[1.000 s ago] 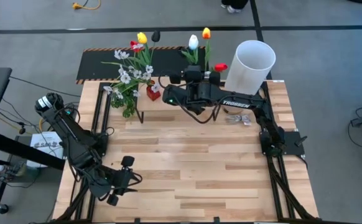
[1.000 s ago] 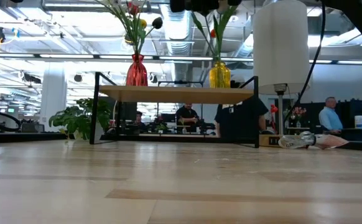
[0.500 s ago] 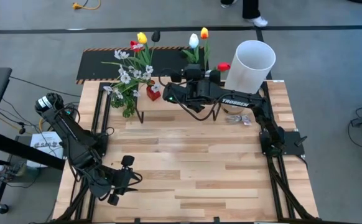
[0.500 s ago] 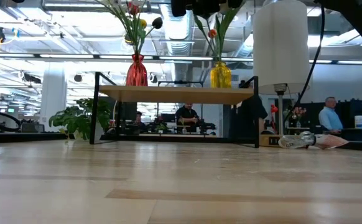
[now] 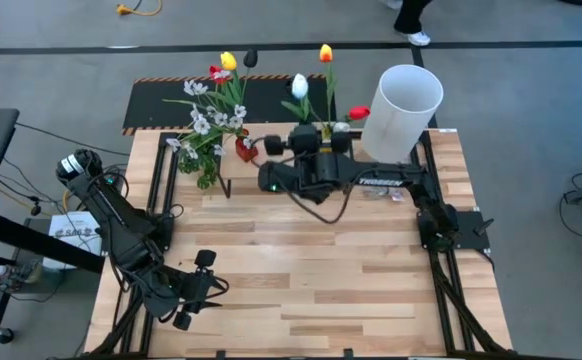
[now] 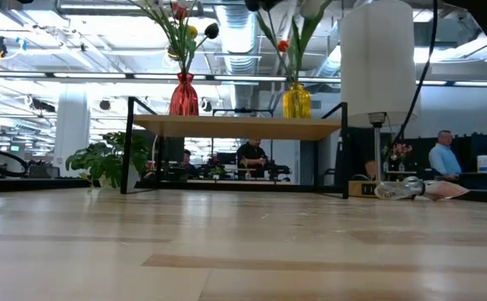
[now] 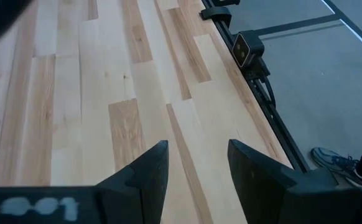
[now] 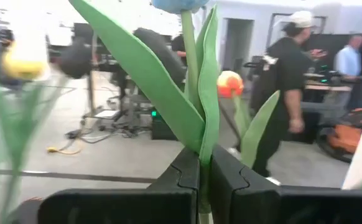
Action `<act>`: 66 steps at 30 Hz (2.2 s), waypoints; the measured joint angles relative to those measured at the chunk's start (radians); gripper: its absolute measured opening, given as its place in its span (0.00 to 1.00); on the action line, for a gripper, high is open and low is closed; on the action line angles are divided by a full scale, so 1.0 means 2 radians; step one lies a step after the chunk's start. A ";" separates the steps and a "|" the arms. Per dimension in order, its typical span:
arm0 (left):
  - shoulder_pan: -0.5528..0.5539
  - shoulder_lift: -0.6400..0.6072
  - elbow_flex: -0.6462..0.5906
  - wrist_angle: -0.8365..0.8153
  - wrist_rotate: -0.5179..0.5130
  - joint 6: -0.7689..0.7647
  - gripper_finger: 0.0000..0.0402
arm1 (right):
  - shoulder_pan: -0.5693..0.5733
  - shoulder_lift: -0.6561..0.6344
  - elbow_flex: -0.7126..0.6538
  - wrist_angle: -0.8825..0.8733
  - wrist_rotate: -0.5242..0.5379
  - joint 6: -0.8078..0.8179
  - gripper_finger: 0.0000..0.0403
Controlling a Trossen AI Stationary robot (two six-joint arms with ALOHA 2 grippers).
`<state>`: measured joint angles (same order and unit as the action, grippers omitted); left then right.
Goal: Pick and place flowers into a vace then onto a shelf
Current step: Put the white flower into the yellow vase on the shelf
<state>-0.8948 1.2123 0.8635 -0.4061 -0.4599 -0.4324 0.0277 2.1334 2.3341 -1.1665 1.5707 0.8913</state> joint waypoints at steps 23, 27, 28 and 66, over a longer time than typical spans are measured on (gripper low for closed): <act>0.041 0.000 0.000 0.025 0.015 0.014 0.38 | 0.218 0.000 0.000 0.138 -0.031 0.033 0.01; 0.057 0.000 0.000 0.067 0.031 0.030 0.38 | 0.254 0.000 0.000 0.137 -0.029 0.039 0.01; 0.063 0.000 0.000 0.080 0.042 0.034 0.38 | 0.263 0.000 0.000 0.137 -0.026 0.040 0.00; 0.087 -0.002 0.000 0.142 0.514 0.072 0.14 | 0.374 0.221 0.000 0.603 -0.302 0.204 0.01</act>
<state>-0.7204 1.2076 0.8639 -0.1216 0.5674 -0.2888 0.7757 2.5750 2.3342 0.0393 0.9670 1.2984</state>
